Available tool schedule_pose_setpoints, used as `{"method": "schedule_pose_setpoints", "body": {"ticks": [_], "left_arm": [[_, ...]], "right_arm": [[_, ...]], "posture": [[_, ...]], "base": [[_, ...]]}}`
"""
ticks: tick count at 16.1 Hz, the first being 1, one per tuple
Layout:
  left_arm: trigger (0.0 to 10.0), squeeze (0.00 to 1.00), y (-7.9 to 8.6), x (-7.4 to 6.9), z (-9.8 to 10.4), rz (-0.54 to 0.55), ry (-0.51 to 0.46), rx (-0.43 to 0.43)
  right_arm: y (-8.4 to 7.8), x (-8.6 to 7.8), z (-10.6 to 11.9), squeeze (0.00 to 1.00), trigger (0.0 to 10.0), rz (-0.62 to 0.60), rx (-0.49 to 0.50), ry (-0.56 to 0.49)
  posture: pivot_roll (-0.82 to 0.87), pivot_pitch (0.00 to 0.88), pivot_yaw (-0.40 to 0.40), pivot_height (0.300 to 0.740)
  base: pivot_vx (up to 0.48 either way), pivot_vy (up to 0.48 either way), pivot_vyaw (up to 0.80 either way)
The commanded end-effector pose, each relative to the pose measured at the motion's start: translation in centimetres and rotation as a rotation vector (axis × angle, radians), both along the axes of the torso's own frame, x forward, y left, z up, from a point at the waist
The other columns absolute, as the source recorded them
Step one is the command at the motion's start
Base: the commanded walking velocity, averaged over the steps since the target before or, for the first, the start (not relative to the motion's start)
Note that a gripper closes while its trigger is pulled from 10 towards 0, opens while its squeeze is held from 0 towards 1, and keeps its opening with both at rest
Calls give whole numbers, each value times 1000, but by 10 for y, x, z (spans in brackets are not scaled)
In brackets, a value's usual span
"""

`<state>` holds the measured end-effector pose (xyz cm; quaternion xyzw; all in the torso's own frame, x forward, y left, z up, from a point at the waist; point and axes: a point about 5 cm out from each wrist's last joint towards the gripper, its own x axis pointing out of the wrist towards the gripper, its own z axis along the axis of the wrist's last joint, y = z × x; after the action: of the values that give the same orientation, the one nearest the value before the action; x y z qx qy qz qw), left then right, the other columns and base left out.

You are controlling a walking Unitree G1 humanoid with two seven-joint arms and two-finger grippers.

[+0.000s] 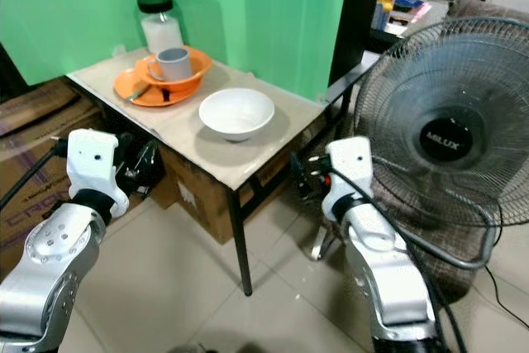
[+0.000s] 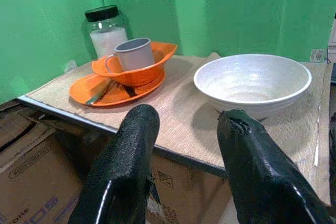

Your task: Setting the table

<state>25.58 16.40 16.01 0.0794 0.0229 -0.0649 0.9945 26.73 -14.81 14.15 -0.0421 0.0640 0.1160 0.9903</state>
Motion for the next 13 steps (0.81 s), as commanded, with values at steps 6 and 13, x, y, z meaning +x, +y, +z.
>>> {"method": "schedule_pose_setpoints", "body": {"ticks": [6, 13], "left_arm": [[10000, 0, -1, 5, 4, -22, 0, 9], [10000, 0, 2, 6, 5, -23, 2, 31]], "right_arm": [[5, 15, 9, 0, 10000, -9, 2, -29], [4, 29, 14, 0, 10000, -80, 108, 29]], "posture": [[118, 0, 26, 740], [128, 0, 27, 740]], "base": [[344, 0, 346], [349, 0, 0]]}}
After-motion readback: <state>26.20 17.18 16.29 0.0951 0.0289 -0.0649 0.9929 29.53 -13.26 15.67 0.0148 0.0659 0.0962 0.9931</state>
